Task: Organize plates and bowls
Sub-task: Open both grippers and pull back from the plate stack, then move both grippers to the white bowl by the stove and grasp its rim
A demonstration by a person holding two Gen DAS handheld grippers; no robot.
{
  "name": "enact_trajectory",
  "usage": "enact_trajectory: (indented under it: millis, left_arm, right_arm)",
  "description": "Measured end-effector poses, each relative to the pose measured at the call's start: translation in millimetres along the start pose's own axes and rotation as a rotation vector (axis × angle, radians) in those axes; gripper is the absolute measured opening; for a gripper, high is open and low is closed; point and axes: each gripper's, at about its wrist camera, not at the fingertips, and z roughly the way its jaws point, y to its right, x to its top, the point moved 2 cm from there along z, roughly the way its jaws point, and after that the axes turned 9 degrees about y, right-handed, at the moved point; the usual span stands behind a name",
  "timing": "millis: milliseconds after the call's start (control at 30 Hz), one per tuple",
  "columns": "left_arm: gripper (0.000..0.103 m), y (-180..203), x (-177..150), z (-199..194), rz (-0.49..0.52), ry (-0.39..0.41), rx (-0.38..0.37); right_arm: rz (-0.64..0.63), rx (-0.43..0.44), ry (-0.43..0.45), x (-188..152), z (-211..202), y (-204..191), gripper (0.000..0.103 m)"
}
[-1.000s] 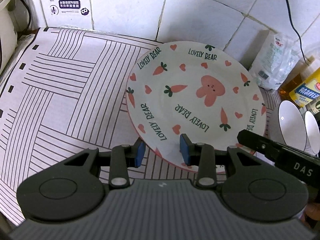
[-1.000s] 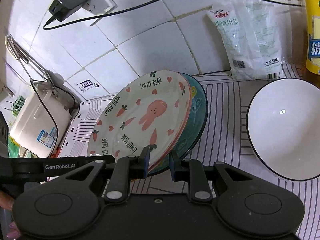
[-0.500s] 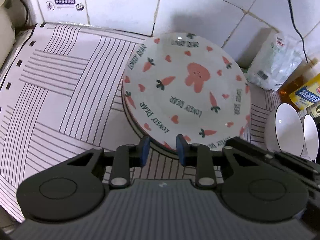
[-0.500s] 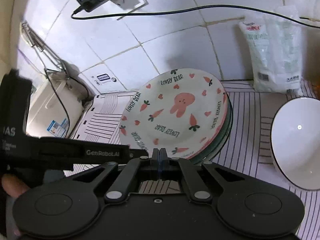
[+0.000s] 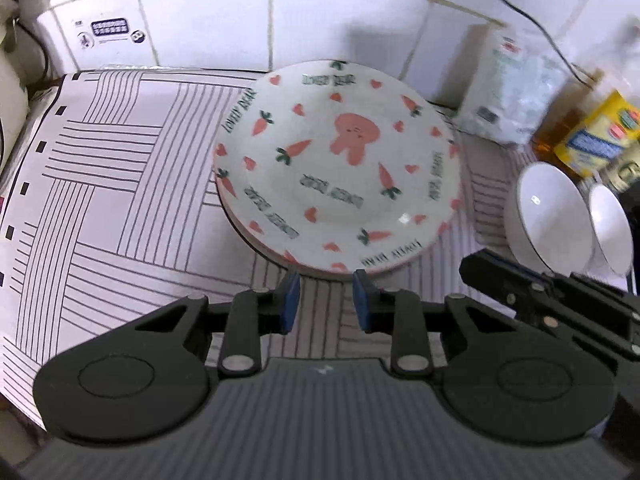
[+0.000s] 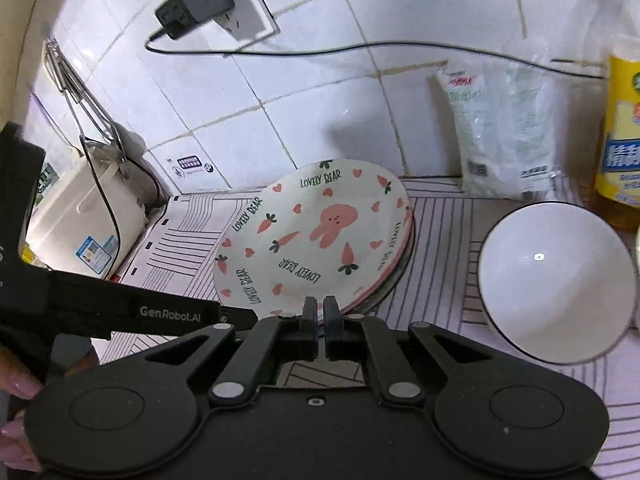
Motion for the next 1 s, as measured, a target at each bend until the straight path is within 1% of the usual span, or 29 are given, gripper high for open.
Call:
enact_trajectory:
  millis: [167,267,333,367,500,600,667,700,767,833,933,1000]
  left_arm:
    - [0.028,11.4,-10.2,-28.2,0.056,0.007,-0.015]
    - [0.033,17.9,-16.3,-47.5,0.091,0.006,-0.022]
    - [0.036,22.5,-21.2,-61.1,0.117,0.003,-0.022]
    - [0.041,25.4,-23.9,-68.4,0.133,0.006,-0.024]
    - [0.047,38.3,-34.6,-93.9,0.19,0.016,-0.041]
    - [0.053,54.2,-44.0,-109.7,0.232,0.034,-0.055]
    - [0.056,66.4,-49.9,-116.8,0.247,0.033,-0.075]
    - [0.059,74.2,-53.5,-120.6,0.258,0.033,-0.089]
    - [0.064,89.0,-60.1,-125.9,0.283,0.04,-0.112]
    - [0.069,106.0,-67.7,-130.4,0.311,0.047,-0.123]
    - [0.074,129.1,-76.6,-133.1,0.342,0.046,-0.139]
    - [0.081,143.8,-80.1,-134.6,0.352,0.052,-0.151]
  right_arm:
    - [-0.036,-0.041,0.047,-4.4,-32.4,-5.0,0.01]
    - [-0.059,-0.08,0.081,-6.1,-55.0,-10.1,0.014]
    - [-0.076,-0.109,0.103,-8.3,-71.5,-13.5,0.014]
    - [-0.082,-0.118,0.111,-9.7,-79.7,-14.4,0.014]
    - [-0.098,-0.164,0.156,-19.9,-115.5,-15.4,0.016]
    - [-0.088,-0.206,0.192,-29.4,-140.5,-12.2,0.026]
    - [-0.088,-0.239,0.213,-36.7,-158.0,-9.6,0.036]
    - [-0.093,-0.257,0.221,-40.5,-165.9,-9.1,0.038]
    - [-0.1,-0.295,0.229,-47.8,-182.1,-6.4,0.053]
    - [-0.104,-0.337,0.235,-55.6,-198.4,-2.4,0.061]
    - [-0.106,-0.389,0.245,-67.4,-219.5,8.2,0.069]
    - [-0.104,-0.421,0.245,-75.5,-231.5,18.7,0.072]
